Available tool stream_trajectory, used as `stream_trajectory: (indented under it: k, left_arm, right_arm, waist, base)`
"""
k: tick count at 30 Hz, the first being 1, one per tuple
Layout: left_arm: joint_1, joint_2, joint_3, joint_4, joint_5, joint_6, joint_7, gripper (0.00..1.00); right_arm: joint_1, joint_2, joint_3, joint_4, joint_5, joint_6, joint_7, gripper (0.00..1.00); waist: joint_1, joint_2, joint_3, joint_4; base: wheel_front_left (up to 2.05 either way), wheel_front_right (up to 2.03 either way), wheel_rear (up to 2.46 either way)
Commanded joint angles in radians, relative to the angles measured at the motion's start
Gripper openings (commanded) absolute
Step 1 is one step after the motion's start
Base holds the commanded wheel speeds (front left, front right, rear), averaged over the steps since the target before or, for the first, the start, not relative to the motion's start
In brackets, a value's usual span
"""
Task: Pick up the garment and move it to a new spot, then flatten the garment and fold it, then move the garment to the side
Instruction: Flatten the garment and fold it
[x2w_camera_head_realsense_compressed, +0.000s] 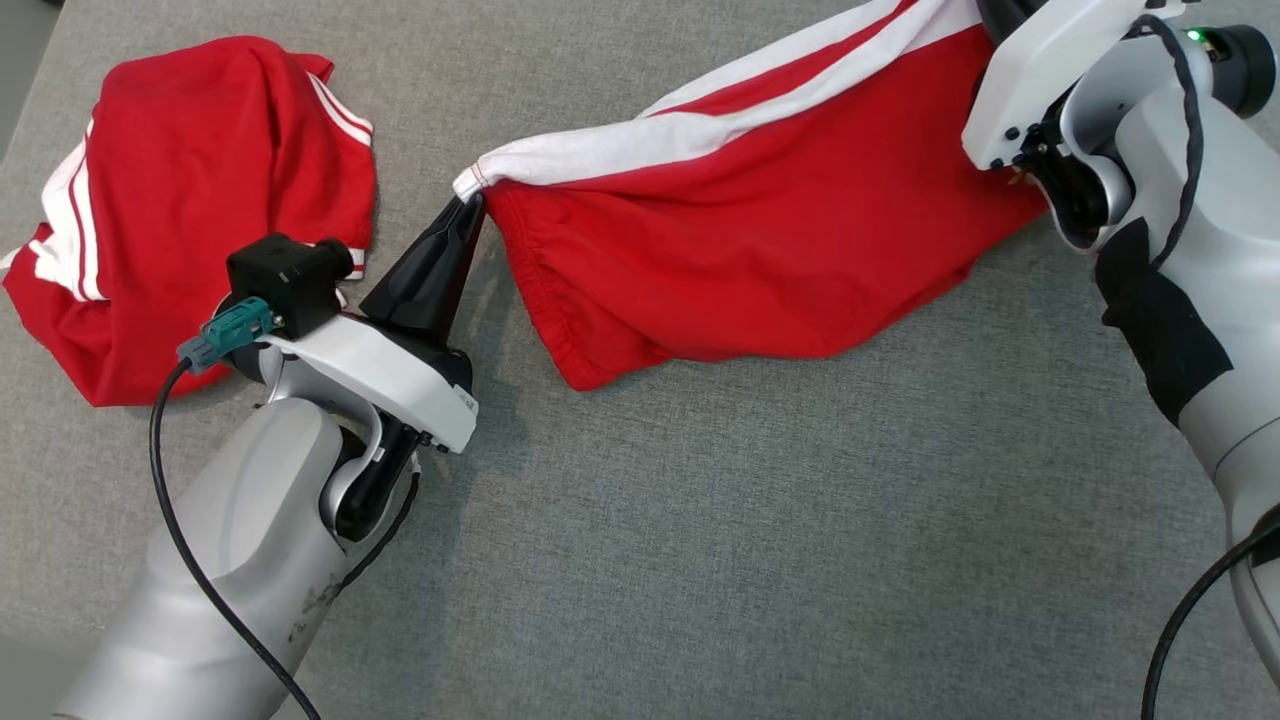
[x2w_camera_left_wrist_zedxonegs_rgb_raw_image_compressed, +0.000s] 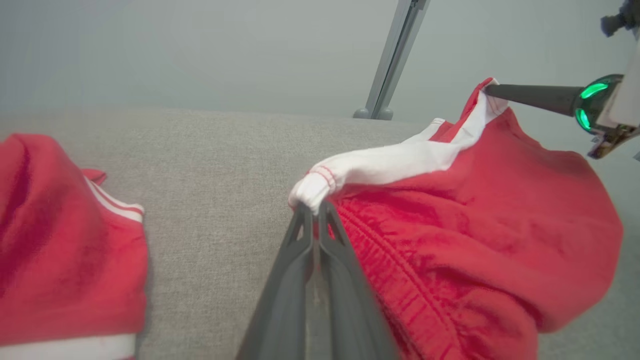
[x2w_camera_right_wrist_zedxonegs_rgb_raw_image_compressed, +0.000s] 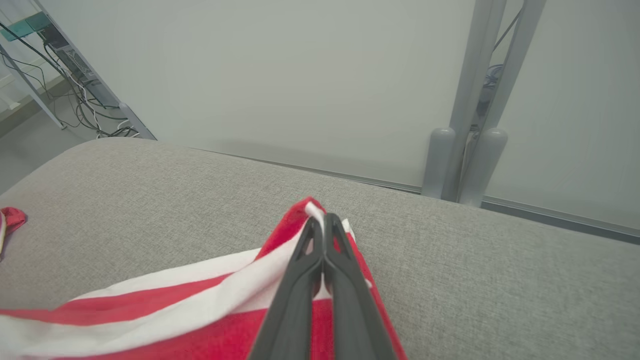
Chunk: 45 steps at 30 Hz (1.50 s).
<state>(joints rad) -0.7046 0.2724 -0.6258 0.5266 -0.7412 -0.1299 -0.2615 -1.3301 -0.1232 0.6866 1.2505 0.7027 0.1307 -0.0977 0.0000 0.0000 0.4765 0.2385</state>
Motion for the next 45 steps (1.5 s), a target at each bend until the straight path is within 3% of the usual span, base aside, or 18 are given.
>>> stream_trajectory:
  k: [1,19,20,21,22,33,45]
  left_arm:
    - [-0.018,-0.002,0.003,0.010,0.002,-0.001,-0.003,0.00]
    - [-0.058,-0.041,0.002,0.062,0.009,-0.001,-0.003,0.00]
    - [-0.059,-0.043,0.003,0.065,0.011,-0.001,-0.003,0.12]
    - [-0.061,-0.045,0.006,0.068,0.014,-0.001,-0.003,0.49]
    - [-0.063,-0.045,0.009,0.071,0.018,-0.001,-0.003,1.00]
    - [0.016,-0.050,0.101,0.043,0.125,-0.001,-0.003,1.00]
    - [0.255,-0.111,0.377,-0.205,0.389,-0.001,-0.003,1.00]
  right_arm:
    - [-0.013,-0.009,0.000,0.015,-0.005,0.000,-0.008,0.00]
    - [-0.016,-0.022,-0.032,0.040,-0.045,0.000,-0.021,0.00]
    - [-0.013,-0.023,-0.036,0.041,-0.049,0.000,-0.018,0.30]
    - [-0.011,-0.023,-0.041,0.040,-0.052,0.000,-0.018,0.55]
    - [-0.007,-0.023,-0.045,0.040,-0.057,0.000,-0.016,1.00]
    - [0.046,-0.015,-0.067,0.040,-0.079,0.000,-0.046,1.00]
    - [0.164,-0.032,-0.026,0.034,-0.036,0.000,-0.066,1.00]
  waist:
    - [0.0000,0.0000,0.005,0.007]
    - [0.0000,0.0000,0.020,0.030]
    - [0.0000,0.0000,0.020,0.031]
    - [0.0000,0.0000,0.020,0.031]
    - [0.0000,0.0000,0.020,0.031]
    - [0.0000,0.0000,-0.034,0.016]
    - [0.0000,0.0000,-0.140,-0.021]
  base:
    - [0.00,0.00,0.00]
    - [0.00,0.00,0.00]
    - [0.00,0.00,0.00]
    - [0.00,0.00,0.00]
    - [0.00,0.00,0.00]
    - [0.00,0.00,0.00]
    - [0.00,0.00,0.00]
